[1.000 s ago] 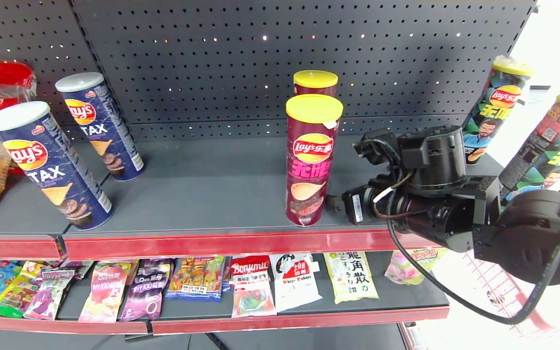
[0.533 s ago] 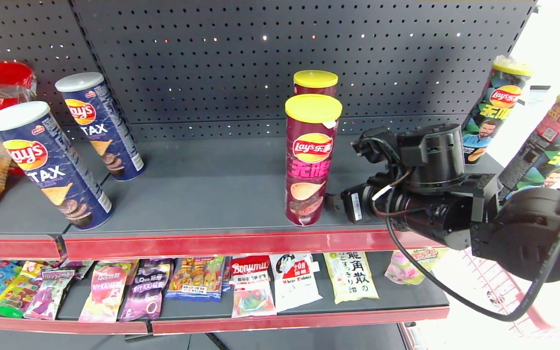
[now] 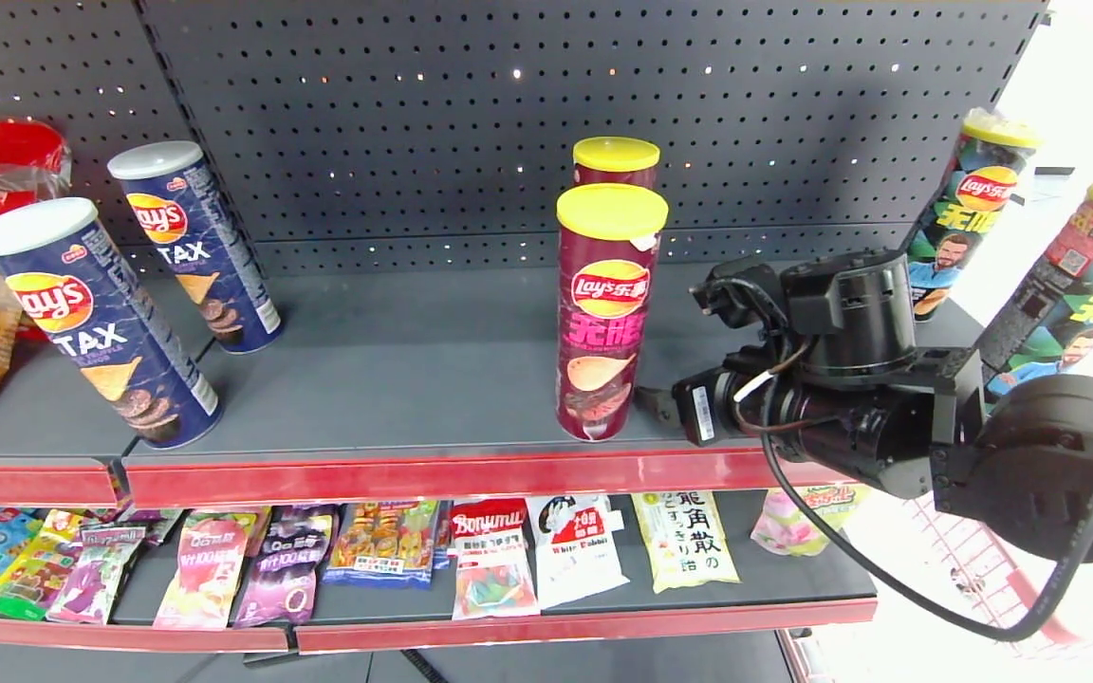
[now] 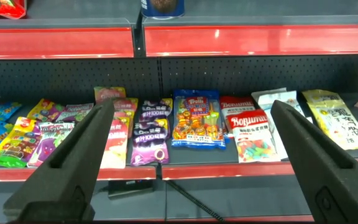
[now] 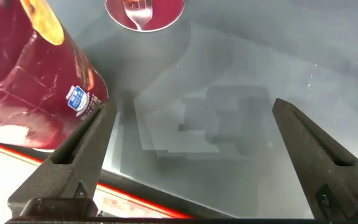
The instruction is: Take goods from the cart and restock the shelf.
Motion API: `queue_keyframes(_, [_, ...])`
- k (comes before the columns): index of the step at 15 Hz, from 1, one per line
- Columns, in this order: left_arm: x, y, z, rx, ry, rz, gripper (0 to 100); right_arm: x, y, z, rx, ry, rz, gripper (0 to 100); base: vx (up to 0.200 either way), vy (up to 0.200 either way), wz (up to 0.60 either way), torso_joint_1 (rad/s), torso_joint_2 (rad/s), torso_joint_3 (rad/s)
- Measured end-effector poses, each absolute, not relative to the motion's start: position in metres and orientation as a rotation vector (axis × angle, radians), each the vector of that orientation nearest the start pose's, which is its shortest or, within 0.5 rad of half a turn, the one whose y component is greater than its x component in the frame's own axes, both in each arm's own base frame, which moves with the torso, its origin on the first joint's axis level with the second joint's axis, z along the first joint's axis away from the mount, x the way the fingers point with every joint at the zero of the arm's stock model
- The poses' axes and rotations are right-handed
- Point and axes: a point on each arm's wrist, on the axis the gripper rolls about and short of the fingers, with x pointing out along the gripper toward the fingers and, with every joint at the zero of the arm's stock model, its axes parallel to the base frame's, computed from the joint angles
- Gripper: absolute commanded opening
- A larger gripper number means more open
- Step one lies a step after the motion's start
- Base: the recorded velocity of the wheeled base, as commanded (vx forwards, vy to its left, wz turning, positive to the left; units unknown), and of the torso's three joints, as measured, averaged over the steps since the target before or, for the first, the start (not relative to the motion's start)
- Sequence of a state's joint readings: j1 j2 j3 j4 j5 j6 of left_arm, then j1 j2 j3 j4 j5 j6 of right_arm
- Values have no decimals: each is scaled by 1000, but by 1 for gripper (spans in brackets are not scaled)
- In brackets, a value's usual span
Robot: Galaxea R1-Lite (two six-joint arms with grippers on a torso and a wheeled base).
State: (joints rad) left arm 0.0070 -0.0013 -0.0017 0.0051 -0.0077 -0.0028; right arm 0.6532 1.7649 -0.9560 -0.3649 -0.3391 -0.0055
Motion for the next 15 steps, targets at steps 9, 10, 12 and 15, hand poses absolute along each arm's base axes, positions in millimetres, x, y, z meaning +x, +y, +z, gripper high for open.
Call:
queue_keyframes(9, [-23, 0, 75, -3, 2, -1, 100, 252, 197, 171, -235, 408, 344, 100, 0, 0, 0, 0, 0, 0])
queue_keyframes(10, [-23, 0, 75, -3, 2, -1, 100, 251, 197, 172, -235, 407, 346, 100, 0, 0, 0, 0, 0, 0])
queue_keyframes(12, [-23, 0, 75, -3, 2, -1, 100, 250, 198, 171, -238, 408, 351, 100, 0, 0, 0, 0, 0, 0])
queue_keyframes(15, [-23, 0, 75, -3, 2, -1, 100, 249, 200, 171, -239, 407, 357, 100, 0, 0, 0, 0, 0, 0])
